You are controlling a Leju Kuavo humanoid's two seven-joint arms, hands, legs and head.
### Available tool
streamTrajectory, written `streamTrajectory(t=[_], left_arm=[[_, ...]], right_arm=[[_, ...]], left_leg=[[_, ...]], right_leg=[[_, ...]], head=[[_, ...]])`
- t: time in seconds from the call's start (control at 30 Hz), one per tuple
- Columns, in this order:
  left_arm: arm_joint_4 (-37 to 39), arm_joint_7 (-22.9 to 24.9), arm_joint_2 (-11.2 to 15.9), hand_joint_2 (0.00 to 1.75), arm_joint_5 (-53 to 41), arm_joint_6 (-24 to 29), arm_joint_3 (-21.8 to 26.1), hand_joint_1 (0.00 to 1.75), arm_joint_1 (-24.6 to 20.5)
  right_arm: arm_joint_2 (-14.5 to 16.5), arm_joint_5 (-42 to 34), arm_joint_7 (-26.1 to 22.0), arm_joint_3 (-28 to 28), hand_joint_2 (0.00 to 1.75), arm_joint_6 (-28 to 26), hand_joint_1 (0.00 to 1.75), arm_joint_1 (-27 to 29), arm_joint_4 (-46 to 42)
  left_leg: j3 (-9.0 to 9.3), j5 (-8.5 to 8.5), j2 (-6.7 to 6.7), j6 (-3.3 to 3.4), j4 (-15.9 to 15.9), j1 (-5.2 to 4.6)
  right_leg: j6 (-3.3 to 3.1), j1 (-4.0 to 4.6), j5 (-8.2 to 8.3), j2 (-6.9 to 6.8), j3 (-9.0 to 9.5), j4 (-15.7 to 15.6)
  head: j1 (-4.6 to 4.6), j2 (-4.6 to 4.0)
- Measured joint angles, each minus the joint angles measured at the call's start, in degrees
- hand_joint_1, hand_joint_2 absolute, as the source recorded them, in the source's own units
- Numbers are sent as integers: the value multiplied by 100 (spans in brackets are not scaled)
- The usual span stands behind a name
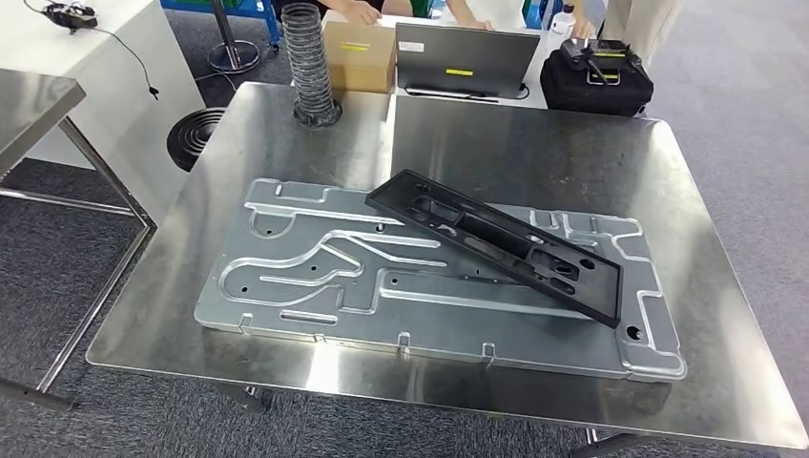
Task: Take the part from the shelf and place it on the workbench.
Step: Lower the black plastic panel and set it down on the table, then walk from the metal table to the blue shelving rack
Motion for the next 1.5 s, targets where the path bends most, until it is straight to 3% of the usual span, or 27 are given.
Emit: streamTrajectory(t=[0.07,0.1,0.13,0.2,0.27,0.33,0.4,0.47,0.53,0.57,0.6,0.63,0.67,0.73,0.8,0.9,0.93,1.0,1.07,1.1,1.13,1.2,1.27,1.3,1.43,1.5], left_arm=[[0,-39,3,0,75,45,18,0,2],[0,-71,5,0,135,68,37,0,-4],[0,-108,7,0,186,85,60,0,-16],[0,-173,10,0,246,101,95,0,-63],[-1,-232,13,0,302,120,125,0,-102],[-2,-270,8,0,360,157,178,0,-125],[-2,-287,-1,0,386,188,228,0,-138],[-2,-299,-4,0,387,198,259,0,-133],[-2,-302,-4,0,388,200,291,0,-123],[-2,-302,-4,0,387,203,309,0,-120],[-2,-302,-4,0,382,211,325,0,-115],[-2,-303,-3,0,366,226,334,0,-111],[-2,-303,3,0,328,246,339,0,-109],[-2,-299,35,0,170,276,327,0,-113],[-2,-263,87,0,-22,268,278,0,-118],[-3,-81,196,0,-192,213,193,0,-103],[-4,3,240,0,-208,203,182,0,-103],[-8,158,323,0,-195,210,180,0,-107],[-9,231,401,0,-171,238,181,0,-103],[-10,239,430,0,-165,246,181,0,-102],[-10,240,451,0,-166,247,181,0,-101],[-10,223,471,0,-177,243,181,0,-102],[-10,190,486,0,-209,229,179,0,-111],[-10,172,496,0,-234,213,174,0,-118],[-11,150,514,0,-305,122,130,0,-125],[-11,152,514,0,-332,84,103,0,-127]], right_arm=[[350,-127,379,-823,0,-36,0,200,-417],[469,-158,505,-945,0,-70,0,247,-551],[559,-160,588,-934,0,-125,0,269,-629],[682,-94,607,-883,0,-238,0,279,-668],[772,94,581,-852,0,-403,0,230,-569],[831,486,442,-840,0,-768,0,52,-112],[877,915,189,-833,0,-1277,0,-171,661],[936,1126,8,-821,0,-1604,0,-337,1296],[986,1169,-58,-808,0,-1717,0,-454,1698],[1006,1182,-58,-802,0,-1737,0,-497,1865],[1026,1196,-27,-796,0,-1752,0,-538,2019],[1047,1227,25,-792,0,-1787,0,-583,2177],[1069,1281,83,-789,0,-1905,0,-642,2385],[1109,1431,152,-789,0,-2476,0,-789,3049],[1169,1542,207,-788,0,-3275,0,-935,3901],[1240,1572,334,-787,0,-4232,0,-1123,5168],[1246,1570,338,-785,0,-4417,0,-1174,5591],[1246,1568,308,-767,0,-4578,0,-1275,6365],[1246,1591,288,-721,0,-4552,0,-1381,6995],[1249,1606,289,-695,0,-4533,0,-1425,7257],[1251,1621,293,-672,0,-4517,0,-1460,7474],[1240,1645,341,-635,0,-4506,0,-1515,7795],[1228,1661,449,-609,0,-4488,0,-1580,8042],[1232,1663,514,-601,0,-4478,0,-1606,8149],[1329,1659,728,-582,0,-4438,0,-1667,8493],[1409,1655,752,-570,0,-4415,0,-1699,8604]], left_leg=[[5,-16,76,-2,2,-17],[13,-29,146,-5,3,-24],[26,-43,233,-13,5,-26],[57,-69,366,-36,8,-28],[96,-107,441,-95,6,-40],[121,-129,484,-168,-3,-28],[129,-170,507,-234,44,-7],[-1,-430,503,-282,399,-7],[-317,-854,497,-306,1132,-3],[-462,-992,497,-313,1462,-2],[-532,-1020,497,-311,1631,-4],[-496,-930,497,-299,1576,-7],[-350,-744,497,-276,1294,-11],[62,-361,500,-208,460,-27],[261,-212,508,-161,0,-46],[263,-134,520,-101,-92,-43],[267,-84,528,-72,-130,-28],[249,2,544,-35,-178,-1],[180,37,549,-34,-164,-1],[144,46,551,-41,-144,-2],[109,52,550,-48,-114,-1],[44,49,542,-74,-34,12],[-17,45,532,-140,47,13],[-41,52,527,-183,74,10],[-112,63,516,-341,117,22],[-270,-286,509,-384,493,39]], right_leg=[[25,-6,-289,95,-361,706],[31,-6,-286,111,-434,827],[31,-8,-171,121,-379,699],[6,-24,186,101,33,-91],[-71,6,406,95,385,-719],[-166,66,450,128,443,-813],[-250,66,490,154,448,-850],[-317,40,526,156,449,-891],[-346,45,536,152,431,-888],[-351,52,538,151,420,-882],[-353,59,539,151,410,-873],[-354,66,539,152,405,-863],[-355,75,539,155,405,-854],[-348,104,539,162,410,-839],[-313,121,548,162,404,-829],[-222,109,565,160,390,-819],[-193,104,491,159,359,-735],[-139,78,132,154,166,-249],[-82,37,-263,149,-118,475],[-57,13,-339,147,-193,706],[-35,-12,-298,143,-160,720],[-6,-56,20,135,207,110],[-39,-49,236,145,551,-558],[-79,-32,273,154,609,-710],[-284,7,384,157,508,-740],[-382,4,483,146,405,-763]], head=[[-1,1],[-1,1],[-1,1],[-1,1],[-1,2],[0,2],[0,1],[-1,2],[-1,2],[-1,2],[-1,1],[-1,1],[-1,1],[-1,2],[0,2],[1,1],[1,1],[2,1],[2,2],[2,2],[2,2],[2,2],[1,2],[1,2],[1,1],[0,1]])
